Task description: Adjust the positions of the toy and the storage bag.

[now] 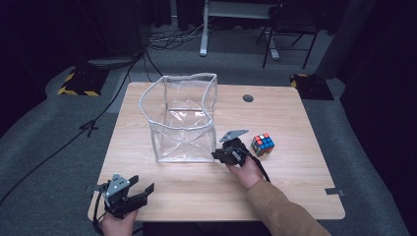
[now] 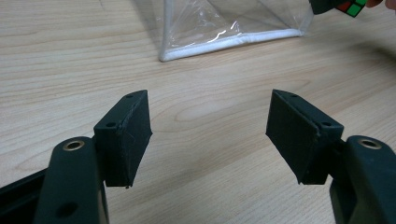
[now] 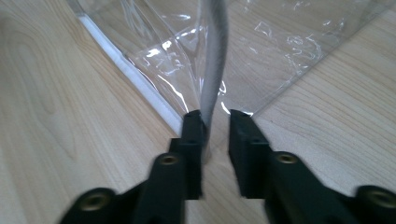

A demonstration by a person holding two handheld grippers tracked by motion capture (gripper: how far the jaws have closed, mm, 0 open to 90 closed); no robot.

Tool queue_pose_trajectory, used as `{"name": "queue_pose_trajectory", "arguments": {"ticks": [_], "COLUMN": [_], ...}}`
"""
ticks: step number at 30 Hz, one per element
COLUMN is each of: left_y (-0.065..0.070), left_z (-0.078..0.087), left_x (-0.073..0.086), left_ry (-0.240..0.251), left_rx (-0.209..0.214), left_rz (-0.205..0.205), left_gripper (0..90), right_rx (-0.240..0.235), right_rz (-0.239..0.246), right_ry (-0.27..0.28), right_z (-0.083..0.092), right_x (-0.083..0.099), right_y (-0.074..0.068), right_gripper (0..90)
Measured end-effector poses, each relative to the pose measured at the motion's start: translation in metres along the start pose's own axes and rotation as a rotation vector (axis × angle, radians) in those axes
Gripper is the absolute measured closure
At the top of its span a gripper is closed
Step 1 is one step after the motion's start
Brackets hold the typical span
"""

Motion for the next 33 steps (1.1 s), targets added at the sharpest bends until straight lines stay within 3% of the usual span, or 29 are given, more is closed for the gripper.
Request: {"name": "queue_pose_trajectory", "arguments": {"ticks": [2,4,7,10,12,15,21,25,33], "left_y": [-0.001,-0.002,-0.004,-0.007,-0.008,-0.008,-0.004,-0.001,0.0], "left_z": [0.0,0.0,0.0,-0.004,-0.007,-0.01,-0.022,-0.027,-0.033], "left_x": [0.0,-0.001,-0.001,-0.001,-0.002,-0.003,-0.009,-0.011,-0.014], "left_ry": [0.0,0.001,-0.002,-0.027,-0.03,-0.039,-0.059,-0.072,-0.08], "left_rx": [-0.005,-0.007,-0.01,-0.019,-0.022,-0.024,-0.033,-0.025,-0.02], "left_rz": [-0.009,0.001,0.0,0.021,0.028,0.027,0.002,-0.013,-0.024], "left_gripper": [30.9,30.8,30.8,30.8,30.8,30.7,30.8,30.8,30.6], "right_rx": [0.016,0.023,0.014,-0.005,-0.026,-0.033,-0.037,-0.06,-0.086], "right_rz": [0.003,0.046,0.04,0.059,0.019,0.021,0.071,0.046,0.063], "right_ry": [-0.01,-0.003,-0.016,0.021,0.029,0.036,0.043,0.046,0.04], "right_z": [0.001,0.003,0.007,0.019,0.028,0.036,0.062,0.072,0.095], "right_x": [0.0,0.001,0.005,0.021,0.031,0.041,0.067,0.078,0.102], "right_y": [-0.005,-0.006,-0.009,-0.012,-0.014,-0.015,-0.029,-0.035,-0.044], "right_gripper": [87.0,87.2,87.2,87.1,87.1,87.1,87.0,87.0,86.8]}}
Point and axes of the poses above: each handheld gripper's, and its own axes: z roughly backward along the jaws, x roughly out of its underside, y roughly to its right, the point moved 5 cm from there along -z, roughly forward along the jaws, and after that the axes turned 6 degrees about x, right-handed, at the moved point
